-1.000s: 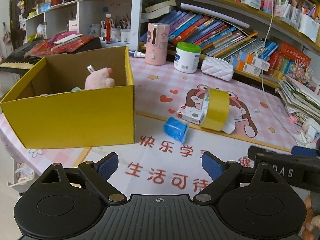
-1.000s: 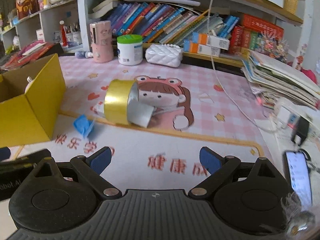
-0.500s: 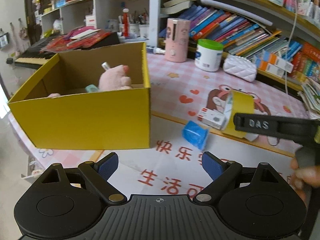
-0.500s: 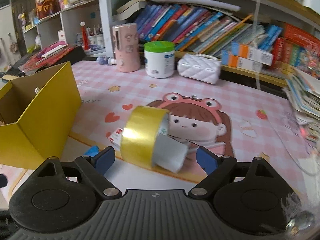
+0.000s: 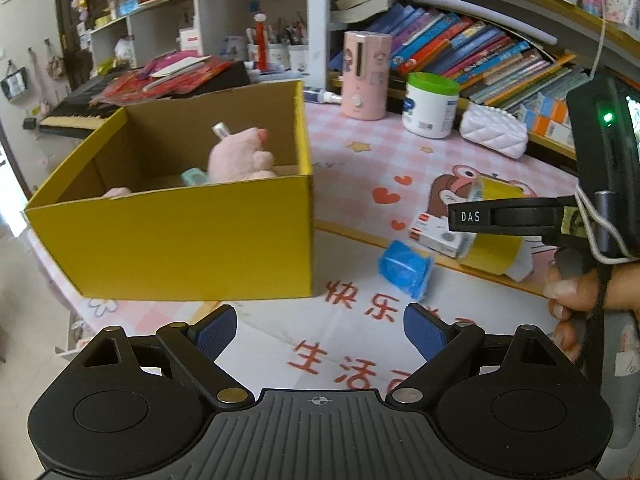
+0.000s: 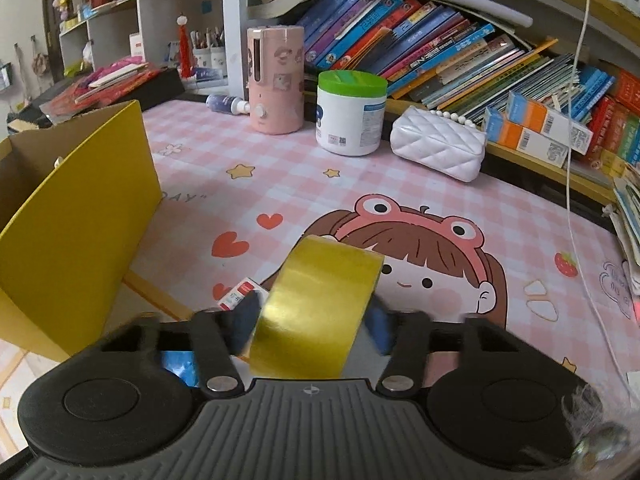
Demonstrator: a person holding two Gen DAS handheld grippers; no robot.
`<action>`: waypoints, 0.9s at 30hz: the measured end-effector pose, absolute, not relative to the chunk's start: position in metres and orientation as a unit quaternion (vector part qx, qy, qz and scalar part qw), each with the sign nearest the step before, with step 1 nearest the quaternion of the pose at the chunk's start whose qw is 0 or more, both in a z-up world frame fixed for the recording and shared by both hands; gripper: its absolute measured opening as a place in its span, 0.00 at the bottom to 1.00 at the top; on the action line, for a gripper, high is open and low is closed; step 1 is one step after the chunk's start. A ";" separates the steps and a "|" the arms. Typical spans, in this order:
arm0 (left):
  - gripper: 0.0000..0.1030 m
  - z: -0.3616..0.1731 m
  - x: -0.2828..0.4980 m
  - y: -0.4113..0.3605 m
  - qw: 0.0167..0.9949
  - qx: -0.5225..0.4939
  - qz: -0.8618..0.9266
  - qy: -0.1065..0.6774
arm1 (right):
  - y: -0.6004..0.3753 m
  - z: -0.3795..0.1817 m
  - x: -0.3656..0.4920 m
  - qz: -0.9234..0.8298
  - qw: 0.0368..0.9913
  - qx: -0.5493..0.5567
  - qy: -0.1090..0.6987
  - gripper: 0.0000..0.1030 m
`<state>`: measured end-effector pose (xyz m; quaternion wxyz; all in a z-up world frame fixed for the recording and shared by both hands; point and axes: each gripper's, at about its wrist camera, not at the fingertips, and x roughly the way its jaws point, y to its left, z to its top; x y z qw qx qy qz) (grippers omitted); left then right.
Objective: Organize objects
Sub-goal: 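Grasp the yellow tape roll with the right tool while the left tool approaches the blue piece, then grasp the blue plastic piece with the left tool while the right tool lifts the tape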
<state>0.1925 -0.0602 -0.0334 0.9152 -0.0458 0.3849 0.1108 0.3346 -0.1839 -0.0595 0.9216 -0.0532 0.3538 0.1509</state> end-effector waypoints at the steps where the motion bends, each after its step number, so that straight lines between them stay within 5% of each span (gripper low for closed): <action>1: 0.90 -0.034 0.195 -0.062 0.916 -0.045 0.106 0.385 | -0.189 -0.058 0.335 0.157 0.919 -0.044 0.358 0.42; 8: 0.90 -0.040 0.212 -0.081 0.918 -0.044 0.065 0.390 | -0.236 -0.044 0.317 0.153 0.914 0.027 0.374 0.40; 22: 0.87 -0.059 0.266 -0.114 0.919 -0.027 0.057 0.390 | -0.284 -0.010 0.284 0.139 0.942 0.003 0.307 0.39; 27: 0.75 -0.074 0.290 -0.113 0.910 -0.028 0.080 0.406 | -0.292 -0.015 0.280 0.130 0.938 0.001 0.322 0.39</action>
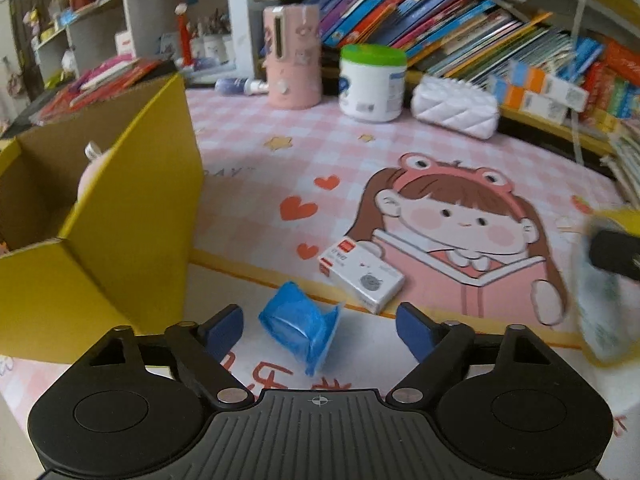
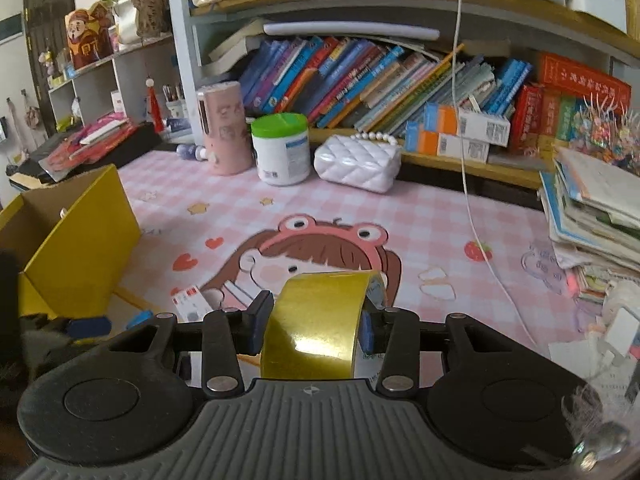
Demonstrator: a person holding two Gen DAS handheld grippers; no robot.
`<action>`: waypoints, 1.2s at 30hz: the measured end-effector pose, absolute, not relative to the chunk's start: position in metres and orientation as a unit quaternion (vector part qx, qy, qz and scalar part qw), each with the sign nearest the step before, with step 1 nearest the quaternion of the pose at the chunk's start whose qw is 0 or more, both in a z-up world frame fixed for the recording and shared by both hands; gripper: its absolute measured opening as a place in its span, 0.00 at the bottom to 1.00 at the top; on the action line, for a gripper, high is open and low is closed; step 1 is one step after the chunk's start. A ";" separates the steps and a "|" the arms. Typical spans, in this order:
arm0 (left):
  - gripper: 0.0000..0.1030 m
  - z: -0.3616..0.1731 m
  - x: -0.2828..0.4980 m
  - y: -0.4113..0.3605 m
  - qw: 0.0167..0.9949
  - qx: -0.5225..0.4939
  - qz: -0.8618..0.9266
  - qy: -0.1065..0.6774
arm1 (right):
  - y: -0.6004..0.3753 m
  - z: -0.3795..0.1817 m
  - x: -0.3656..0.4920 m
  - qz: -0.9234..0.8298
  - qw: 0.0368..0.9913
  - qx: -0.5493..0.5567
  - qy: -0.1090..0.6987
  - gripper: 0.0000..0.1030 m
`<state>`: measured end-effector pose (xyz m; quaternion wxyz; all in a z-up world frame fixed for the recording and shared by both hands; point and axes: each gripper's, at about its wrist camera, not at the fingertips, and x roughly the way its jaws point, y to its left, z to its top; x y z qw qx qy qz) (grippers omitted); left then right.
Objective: Organize objects
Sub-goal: 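Grasp the blue plastic piece with the left tool while the right tool lifts the tape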
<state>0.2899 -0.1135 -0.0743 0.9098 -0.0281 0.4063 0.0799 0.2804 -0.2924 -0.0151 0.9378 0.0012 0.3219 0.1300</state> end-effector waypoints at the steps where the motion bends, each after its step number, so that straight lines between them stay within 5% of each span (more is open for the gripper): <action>1: 0.73 -0.078 0.295 -0.112 0.907 -0.033 0.085 0.412 | -0.293 -0.016 0.279 0.131 0.937 0.001 0.325 0.39; 6: 0.45 -0.089 0.306 -0.107 0.901 -0.033 0.095 0.421 | -0.291 -0.021 0.273 0.141 0.933 -0.007 0.332 0.39; 9: 0.39 -0.085 0.305 -0.106 0.900 -0.040 0.086 0.425 | -0.288 -0.022 0.271 0.146 0.931 -0.012 0.334 0.39; 36: 0.38 -0.020 0.152 -0.008 0.926 -0.090 0.083 0.356 | -0.181 -0.007 0.189 0.163 0.922 -0.030 0.351 0.39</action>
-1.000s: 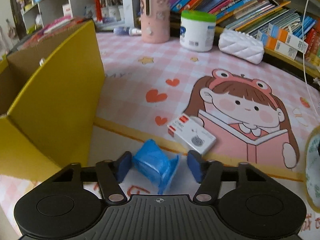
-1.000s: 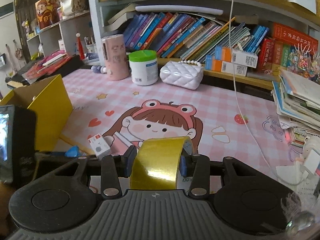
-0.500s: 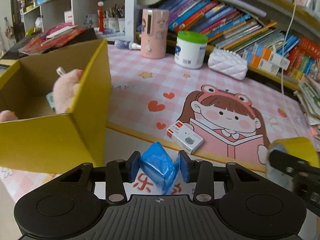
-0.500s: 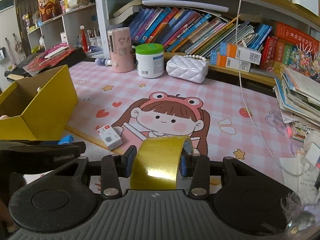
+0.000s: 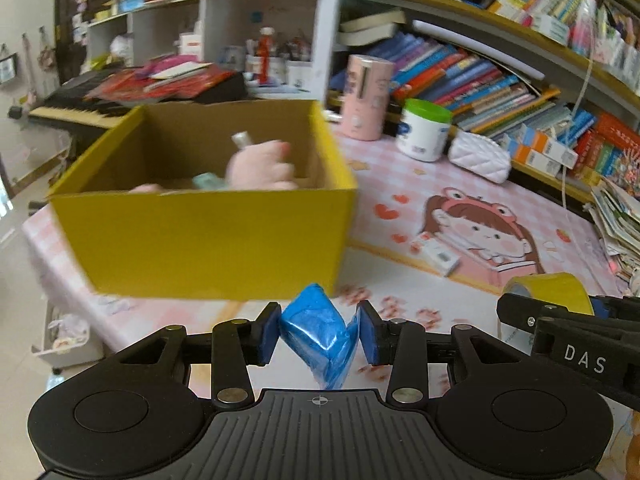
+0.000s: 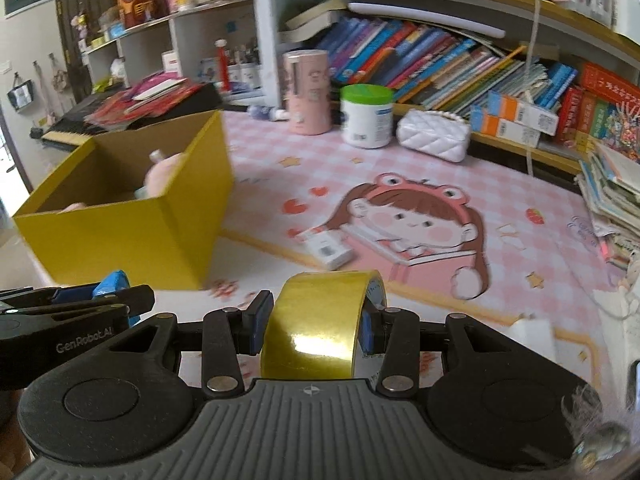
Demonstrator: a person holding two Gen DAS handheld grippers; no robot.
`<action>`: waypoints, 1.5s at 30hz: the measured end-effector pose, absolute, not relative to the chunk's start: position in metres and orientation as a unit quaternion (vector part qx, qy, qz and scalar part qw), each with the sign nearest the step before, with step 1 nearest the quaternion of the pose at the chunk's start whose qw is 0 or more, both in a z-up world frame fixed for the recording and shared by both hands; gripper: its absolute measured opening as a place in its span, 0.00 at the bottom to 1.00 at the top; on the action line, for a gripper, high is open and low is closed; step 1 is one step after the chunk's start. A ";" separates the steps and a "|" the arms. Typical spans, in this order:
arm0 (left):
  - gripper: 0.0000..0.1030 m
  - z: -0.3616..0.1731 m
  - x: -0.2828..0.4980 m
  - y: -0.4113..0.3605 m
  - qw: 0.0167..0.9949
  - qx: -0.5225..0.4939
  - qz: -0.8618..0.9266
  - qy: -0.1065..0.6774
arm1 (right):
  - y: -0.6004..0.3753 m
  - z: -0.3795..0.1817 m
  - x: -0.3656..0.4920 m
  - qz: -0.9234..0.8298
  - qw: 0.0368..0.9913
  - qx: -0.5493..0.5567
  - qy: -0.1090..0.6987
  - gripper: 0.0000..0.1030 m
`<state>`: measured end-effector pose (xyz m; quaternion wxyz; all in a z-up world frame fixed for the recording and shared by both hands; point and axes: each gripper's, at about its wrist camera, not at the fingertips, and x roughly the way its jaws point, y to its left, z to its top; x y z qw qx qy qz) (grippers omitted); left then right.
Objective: Organize objects
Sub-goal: 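Grasp the blue plastic piece with the left tool while the right tool lifts the tape, then carry the tape roll and blue piece with both tools over the yellow box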
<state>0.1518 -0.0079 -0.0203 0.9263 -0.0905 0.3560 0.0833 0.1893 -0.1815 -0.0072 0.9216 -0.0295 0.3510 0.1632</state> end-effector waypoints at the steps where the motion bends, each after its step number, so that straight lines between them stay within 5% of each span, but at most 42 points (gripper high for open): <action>1: 0.38 -0.019 0.145 0.000 0.926 -0.093 0.087 0.356 | -0.173 -0.007 0.183 0.167 0.920 -0.031 0.353 0.39; 27: 0.37 -0.004 0.026 0.102 0.933 -0.092 0.111 0.329 | -0.060 -0.002 0.069 0.210 0.912 -0.028 0.350 0.39; 45: 0.37 0.014 0.055 0.116 0.945 -0.088 0.127 0.289 | -0.038 0.012 0.105 0.232 0.916 -0.029 0.325 0.39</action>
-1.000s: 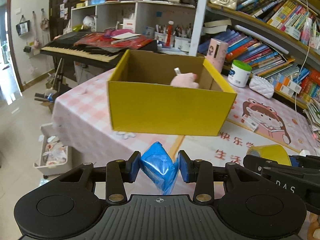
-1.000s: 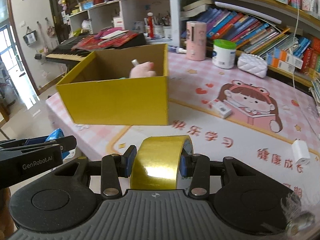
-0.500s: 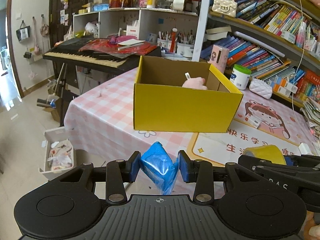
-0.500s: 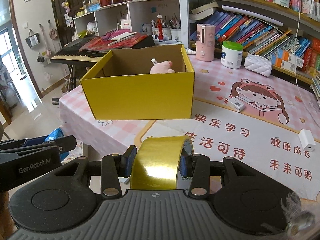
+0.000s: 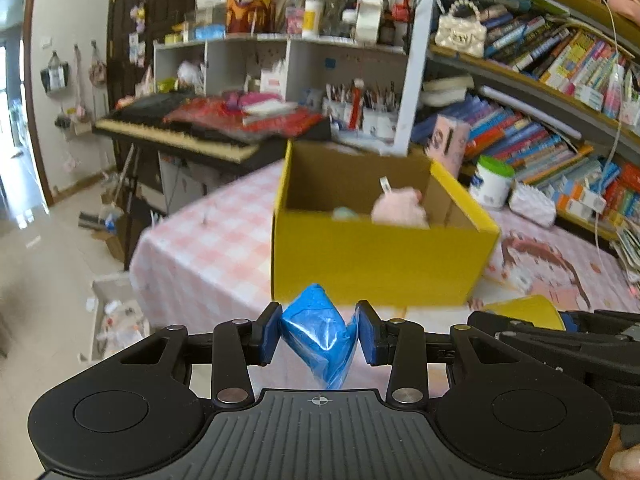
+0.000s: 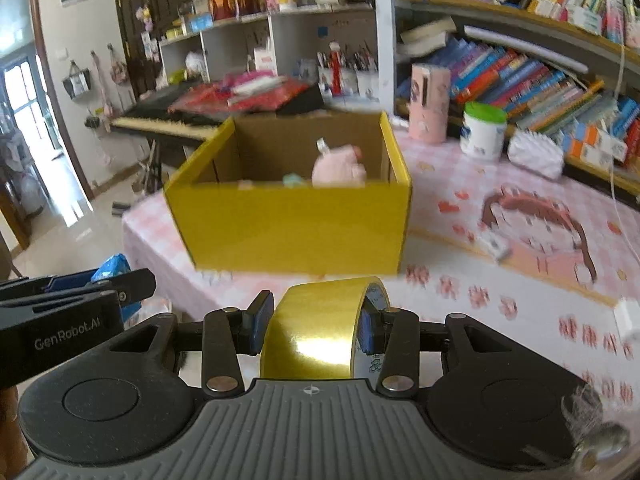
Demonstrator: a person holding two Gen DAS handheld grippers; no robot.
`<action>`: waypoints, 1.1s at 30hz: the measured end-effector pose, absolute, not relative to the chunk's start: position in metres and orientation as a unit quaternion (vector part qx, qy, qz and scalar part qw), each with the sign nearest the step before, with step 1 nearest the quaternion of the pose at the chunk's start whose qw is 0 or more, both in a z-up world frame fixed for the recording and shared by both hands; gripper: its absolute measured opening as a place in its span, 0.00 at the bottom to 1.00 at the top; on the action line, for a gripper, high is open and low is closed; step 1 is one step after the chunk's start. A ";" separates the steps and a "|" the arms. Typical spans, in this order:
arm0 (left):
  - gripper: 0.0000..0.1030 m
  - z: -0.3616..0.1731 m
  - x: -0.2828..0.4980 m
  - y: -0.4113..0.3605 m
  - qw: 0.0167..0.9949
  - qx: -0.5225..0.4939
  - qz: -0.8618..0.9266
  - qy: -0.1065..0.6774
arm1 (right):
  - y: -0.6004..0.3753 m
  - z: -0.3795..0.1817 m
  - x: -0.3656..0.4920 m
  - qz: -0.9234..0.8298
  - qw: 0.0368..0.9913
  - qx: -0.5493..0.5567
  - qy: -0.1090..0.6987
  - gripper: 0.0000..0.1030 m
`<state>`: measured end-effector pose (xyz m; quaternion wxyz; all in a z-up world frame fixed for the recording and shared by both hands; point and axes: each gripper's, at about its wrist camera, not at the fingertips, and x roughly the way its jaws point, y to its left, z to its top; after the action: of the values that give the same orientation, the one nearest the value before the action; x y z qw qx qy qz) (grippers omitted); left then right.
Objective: Organize objects
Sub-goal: 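Carry the tape roll and blue piece with both tools over the yellow box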
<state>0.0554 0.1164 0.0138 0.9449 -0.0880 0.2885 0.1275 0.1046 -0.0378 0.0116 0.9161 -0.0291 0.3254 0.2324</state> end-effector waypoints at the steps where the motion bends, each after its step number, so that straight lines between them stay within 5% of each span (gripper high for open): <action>1: 0.37 0.018 0.062 0.117 0.947 -0.085 0.131 0.281 | -0.036 0.016 0.112 0.237 0.918 -0.027 0.316 0.39; 15: 0.37 0.035 0.159 0.131 0.949 -0.080 0.182 0.244 | -0.002 0.051 0.226 0.309 0.923 -0.037 0.227 0.34; 33: 0.37 0.006 0.211 0.138 0.929 -0.072 0.204 0.302 | 0.037 -0.023 0.300 0.340 0.861 -0.081 0.369 0.35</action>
<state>0.2110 0.1377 0.0059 0.9286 -0.0721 0.3018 0.2036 0.3005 0.0375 -0.0228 0.8612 -0.0809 0.3691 0.3399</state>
